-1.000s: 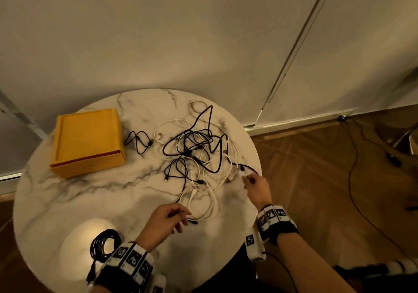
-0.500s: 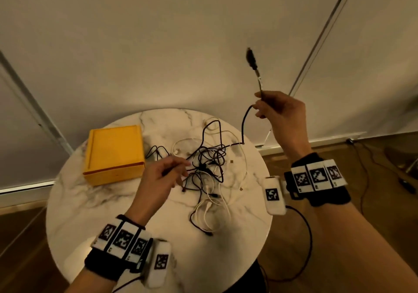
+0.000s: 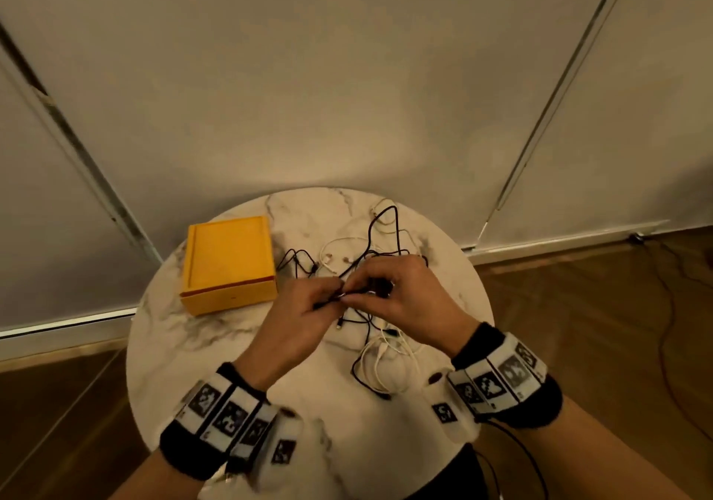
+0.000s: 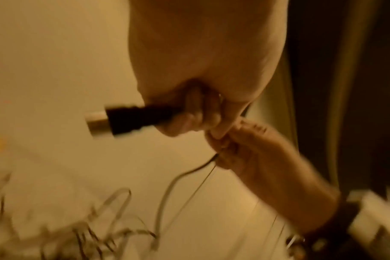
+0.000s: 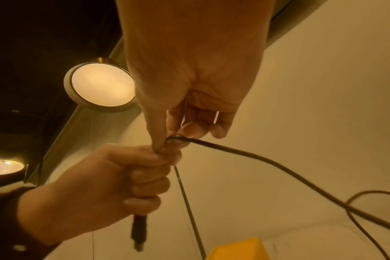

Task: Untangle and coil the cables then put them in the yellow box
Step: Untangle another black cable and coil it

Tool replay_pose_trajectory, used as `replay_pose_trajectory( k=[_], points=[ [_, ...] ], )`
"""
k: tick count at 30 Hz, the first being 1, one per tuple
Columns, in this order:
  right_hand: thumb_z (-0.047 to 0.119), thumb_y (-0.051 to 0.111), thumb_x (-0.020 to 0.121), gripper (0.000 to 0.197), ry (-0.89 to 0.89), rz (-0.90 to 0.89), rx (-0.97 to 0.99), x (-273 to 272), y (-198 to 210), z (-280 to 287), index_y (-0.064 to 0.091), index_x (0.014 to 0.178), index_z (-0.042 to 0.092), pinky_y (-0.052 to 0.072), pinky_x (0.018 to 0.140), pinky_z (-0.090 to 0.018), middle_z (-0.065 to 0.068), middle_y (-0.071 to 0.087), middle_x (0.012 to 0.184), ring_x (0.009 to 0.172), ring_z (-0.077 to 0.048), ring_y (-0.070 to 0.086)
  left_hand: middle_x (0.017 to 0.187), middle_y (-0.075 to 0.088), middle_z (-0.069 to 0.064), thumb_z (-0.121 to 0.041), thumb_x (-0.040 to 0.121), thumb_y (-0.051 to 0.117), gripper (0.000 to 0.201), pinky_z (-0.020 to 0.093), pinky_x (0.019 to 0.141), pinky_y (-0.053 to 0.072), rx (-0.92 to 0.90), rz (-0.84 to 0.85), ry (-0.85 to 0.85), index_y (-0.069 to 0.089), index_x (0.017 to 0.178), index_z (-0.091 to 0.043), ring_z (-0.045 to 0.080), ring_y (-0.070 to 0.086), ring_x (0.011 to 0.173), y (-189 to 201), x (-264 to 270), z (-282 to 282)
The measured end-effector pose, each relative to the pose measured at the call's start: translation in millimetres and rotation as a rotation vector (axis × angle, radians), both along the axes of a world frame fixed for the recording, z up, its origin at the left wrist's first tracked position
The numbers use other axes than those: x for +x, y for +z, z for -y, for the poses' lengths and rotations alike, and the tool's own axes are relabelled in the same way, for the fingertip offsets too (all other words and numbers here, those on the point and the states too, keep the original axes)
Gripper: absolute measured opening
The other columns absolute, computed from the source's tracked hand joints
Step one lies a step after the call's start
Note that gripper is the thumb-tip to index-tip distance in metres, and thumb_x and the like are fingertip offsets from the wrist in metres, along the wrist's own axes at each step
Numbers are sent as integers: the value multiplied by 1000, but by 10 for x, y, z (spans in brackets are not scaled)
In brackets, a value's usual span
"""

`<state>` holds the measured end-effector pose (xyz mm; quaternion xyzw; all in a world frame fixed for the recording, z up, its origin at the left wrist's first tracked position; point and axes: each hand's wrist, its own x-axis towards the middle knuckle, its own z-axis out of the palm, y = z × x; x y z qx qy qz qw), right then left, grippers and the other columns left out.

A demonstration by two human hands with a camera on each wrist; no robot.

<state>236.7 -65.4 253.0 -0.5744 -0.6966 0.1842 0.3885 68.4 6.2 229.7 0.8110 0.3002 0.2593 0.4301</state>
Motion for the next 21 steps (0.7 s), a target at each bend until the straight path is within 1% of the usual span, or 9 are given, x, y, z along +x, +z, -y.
replay_pose_trajectory(
  k=[2,5,7,9,11,13,14,18,21],
  points=[
    [29,77,80,16,-2,-12,-41,29,-56,-17,70,87,17,48,67,-18,14,67,82,75,-4,62,62,55,17,-33,72,58,26,35,54,32,-82,79,54,70,70,-10,18,49,55,-5,-9,47],
    [36,76,77,25,-62,103,-150,255,-360,-156,64,90,18,44,65,-20,10,62,86,72,-6,55,50,51,13,-35,63,51,28,29,51,29,-2,167,145,62,52,-13,8,42,48,81,-76,89],
    [34,73,81,24,-127,229,-312,564,-727,-239,63,95,16,46,72,-26,3,58,94,79,-11,53,45,50,8,-32,62,50,26,26,46,27,-19,291,160,63,52,-11,7,39,43,189,-164,88],
    [29,69,86,22,-214,276,-504,892,-1073,-273,65,99,11,47,85,-34,-4,53,101,90,-20,54,40,48,-4,-24,62,55,24,20,44,23,-157,449,130,66,55,-5,8,31,40,264,-269,75],
    [16,64,89,15,-366,236,-536,1120,-1224,-321,69,99,5,43,88,-29,-12,58,103,100,-29,57,39,44,-4,-14,63,57,17,20,44,22,-242,501,138,67,55,-3,10,26,39,280,-336,56],
    [8,61,89,12,-505,181,-452,1258,-1145,-448,70,95,5,41,82,-26,-14,66,103,99,-30,60,41,38,12,-19,61,58,17,25,44,20,-270,501,169,69,55,-8,12,24,40,231,-363,40],
    [5,59,88,13,-548,147,-394,1291,-1038,-529,71,93,6,44,81,-28,-13,68,100,95,-29,62,43,32,14,-24,61,58,20,27,45,19,-280,492,189,69,57,-8,14,23,40,181,-371,37],
    [-2,61,81,16,-521,18,-184,1301,-423,-856,70,82,12,50,74,-30,-8,71,86,82,-24,65,51,21,10,-35,67,57,28,29,46,16,-321,404,218,68,70,-10,24,15,45,-10,-384,-34],
    [-2,65,77,15,-423,34,-23,1255,95,-1045,69,81,12,53,80,-31,-5,72,84,81,-21,67,49,24,-5,-40,67,58,31,21,44,20,-355,341,219,68,73,-12,13,18,43,-117,-375,-86]
  ],
)
